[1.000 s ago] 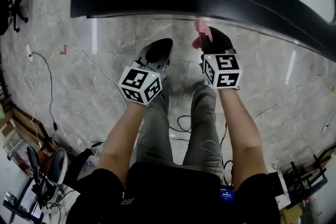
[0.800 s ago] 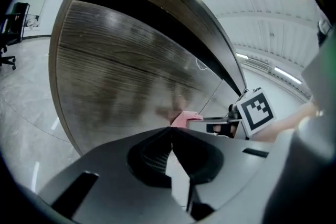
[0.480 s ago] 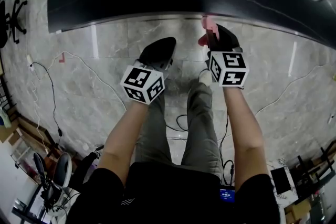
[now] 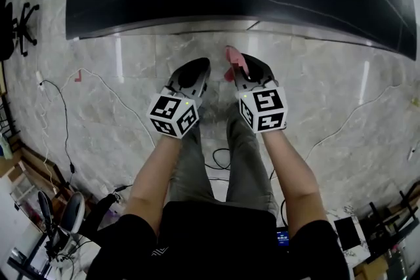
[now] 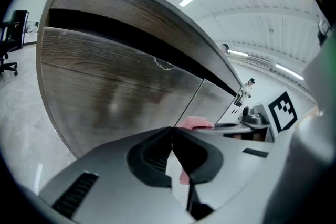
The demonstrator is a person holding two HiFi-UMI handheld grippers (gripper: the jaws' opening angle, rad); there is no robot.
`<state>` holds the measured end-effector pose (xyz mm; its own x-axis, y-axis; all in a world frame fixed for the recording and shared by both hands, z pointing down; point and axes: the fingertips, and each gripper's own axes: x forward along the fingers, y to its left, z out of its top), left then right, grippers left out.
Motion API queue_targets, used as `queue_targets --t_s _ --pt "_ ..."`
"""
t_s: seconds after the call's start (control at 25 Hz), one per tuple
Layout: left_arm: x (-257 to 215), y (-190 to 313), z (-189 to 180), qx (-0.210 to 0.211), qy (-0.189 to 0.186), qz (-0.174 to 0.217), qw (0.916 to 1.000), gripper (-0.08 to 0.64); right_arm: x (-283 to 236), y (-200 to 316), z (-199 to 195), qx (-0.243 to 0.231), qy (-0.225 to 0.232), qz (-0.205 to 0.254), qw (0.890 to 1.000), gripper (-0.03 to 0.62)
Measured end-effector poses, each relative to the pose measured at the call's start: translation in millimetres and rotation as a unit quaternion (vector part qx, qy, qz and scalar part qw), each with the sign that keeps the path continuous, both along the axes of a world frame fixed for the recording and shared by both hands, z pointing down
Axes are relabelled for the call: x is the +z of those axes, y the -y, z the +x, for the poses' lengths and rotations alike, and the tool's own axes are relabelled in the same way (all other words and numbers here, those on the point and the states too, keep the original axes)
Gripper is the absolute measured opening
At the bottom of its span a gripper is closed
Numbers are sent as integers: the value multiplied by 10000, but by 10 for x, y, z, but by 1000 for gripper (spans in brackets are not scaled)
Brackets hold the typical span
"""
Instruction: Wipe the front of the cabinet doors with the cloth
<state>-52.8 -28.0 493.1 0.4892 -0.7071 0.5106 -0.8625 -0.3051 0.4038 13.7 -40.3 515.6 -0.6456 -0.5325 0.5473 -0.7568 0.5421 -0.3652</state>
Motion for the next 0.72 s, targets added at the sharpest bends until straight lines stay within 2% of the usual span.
queue_targets --t_s 0.36,0.48,0.72 --pt "-326 -223 201 -385 -112 99 9991 9 -351 -200 271 24 141 26 9999 48" --pt "-412 -255 238 -320 -239 129 9991 9 -459 -155 354 195 131 134 9996 48" --pt "-352 -222 195 -149 -392 127 9990 9 -519 -116 282 439 82 234 9987 48"
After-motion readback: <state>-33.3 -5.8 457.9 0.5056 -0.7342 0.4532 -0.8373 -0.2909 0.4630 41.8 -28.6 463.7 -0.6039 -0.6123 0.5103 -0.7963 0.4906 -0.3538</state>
